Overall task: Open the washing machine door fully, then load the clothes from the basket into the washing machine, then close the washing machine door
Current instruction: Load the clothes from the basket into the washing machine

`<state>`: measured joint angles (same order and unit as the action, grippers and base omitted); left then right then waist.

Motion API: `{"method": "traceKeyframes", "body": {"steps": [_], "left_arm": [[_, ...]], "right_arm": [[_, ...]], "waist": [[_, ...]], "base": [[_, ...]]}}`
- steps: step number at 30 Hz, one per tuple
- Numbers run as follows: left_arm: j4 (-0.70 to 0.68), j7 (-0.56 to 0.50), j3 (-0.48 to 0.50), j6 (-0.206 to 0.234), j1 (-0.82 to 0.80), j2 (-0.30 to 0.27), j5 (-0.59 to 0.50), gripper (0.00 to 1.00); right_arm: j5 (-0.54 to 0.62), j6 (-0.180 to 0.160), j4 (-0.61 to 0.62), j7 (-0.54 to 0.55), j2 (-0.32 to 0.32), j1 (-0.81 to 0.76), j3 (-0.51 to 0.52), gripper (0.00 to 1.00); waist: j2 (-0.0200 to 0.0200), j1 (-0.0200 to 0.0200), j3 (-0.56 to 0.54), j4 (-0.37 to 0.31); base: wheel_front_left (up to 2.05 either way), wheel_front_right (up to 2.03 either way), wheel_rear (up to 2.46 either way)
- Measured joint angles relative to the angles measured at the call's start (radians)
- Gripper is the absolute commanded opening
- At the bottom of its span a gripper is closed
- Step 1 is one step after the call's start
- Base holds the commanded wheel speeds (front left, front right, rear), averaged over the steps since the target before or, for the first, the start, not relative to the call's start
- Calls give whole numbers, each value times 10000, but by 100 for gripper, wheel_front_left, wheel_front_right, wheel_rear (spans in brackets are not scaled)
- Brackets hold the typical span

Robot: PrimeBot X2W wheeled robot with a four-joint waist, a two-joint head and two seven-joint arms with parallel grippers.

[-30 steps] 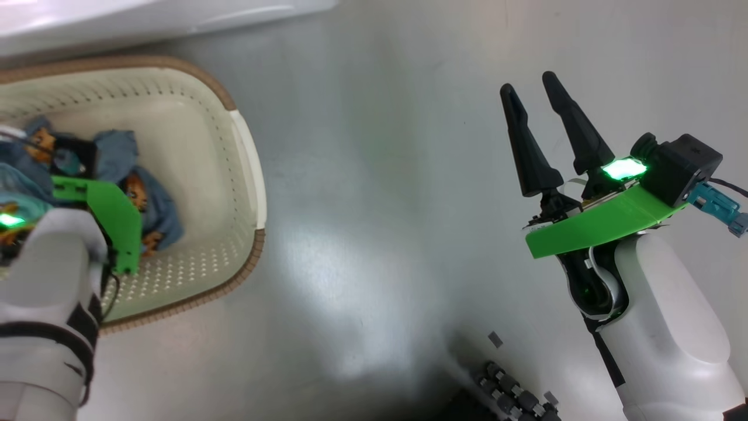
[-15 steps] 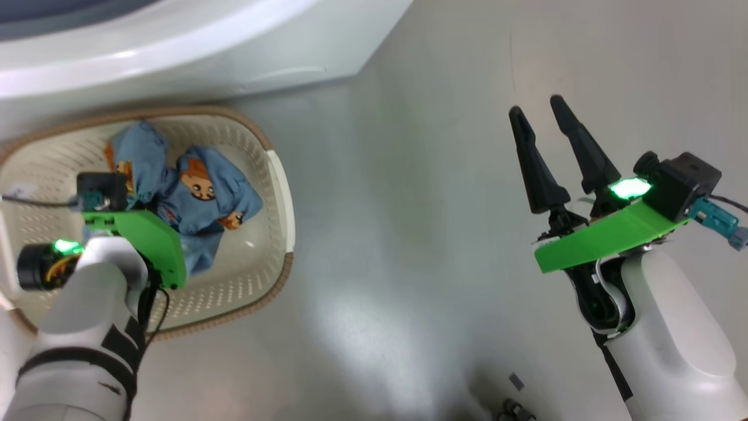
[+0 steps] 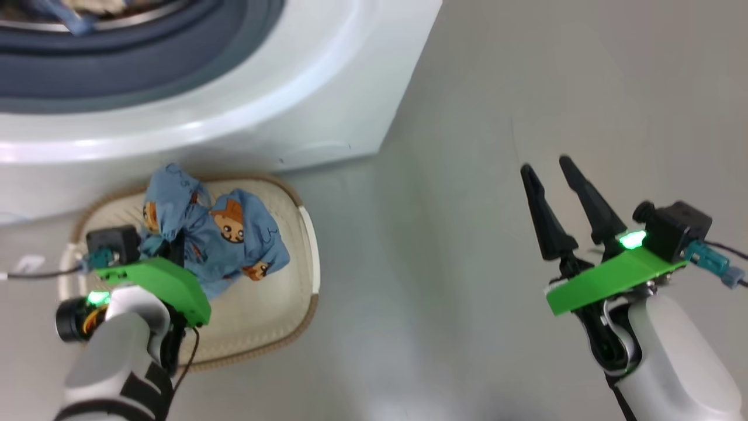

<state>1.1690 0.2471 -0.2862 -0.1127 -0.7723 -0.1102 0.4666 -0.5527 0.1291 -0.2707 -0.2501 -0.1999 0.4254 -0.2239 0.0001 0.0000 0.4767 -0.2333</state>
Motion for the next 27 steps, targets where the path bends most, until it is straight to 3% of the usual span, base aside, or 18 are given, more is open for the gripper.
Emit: {"method": "traceKeyframes", "body": {"steps": [10, 18, 27], "left_arm": [[-3070, 12, 825, -33, 2354, -84, 464, 0], [-5823, 12, 1080, 395, 4182, -63, 391, 0], [-8943, -100, 1064, 1168, 5834, -199, 207, 0]], "right_arm": [[56, 0, -326, 2, -249, -824, -15, 100], [58, 0, -533, 2, -339, -1579, 40, 100], [58, 0, -568, 2, -487, -1913, 33, 100]], "waist": [[0, 0, -1719, 203], [0, 0, -2969, 380], [0, 0, -4045, 611]], "base": [[0, 0, 0], [0, 0, 0], [0, 0, 0]]}}
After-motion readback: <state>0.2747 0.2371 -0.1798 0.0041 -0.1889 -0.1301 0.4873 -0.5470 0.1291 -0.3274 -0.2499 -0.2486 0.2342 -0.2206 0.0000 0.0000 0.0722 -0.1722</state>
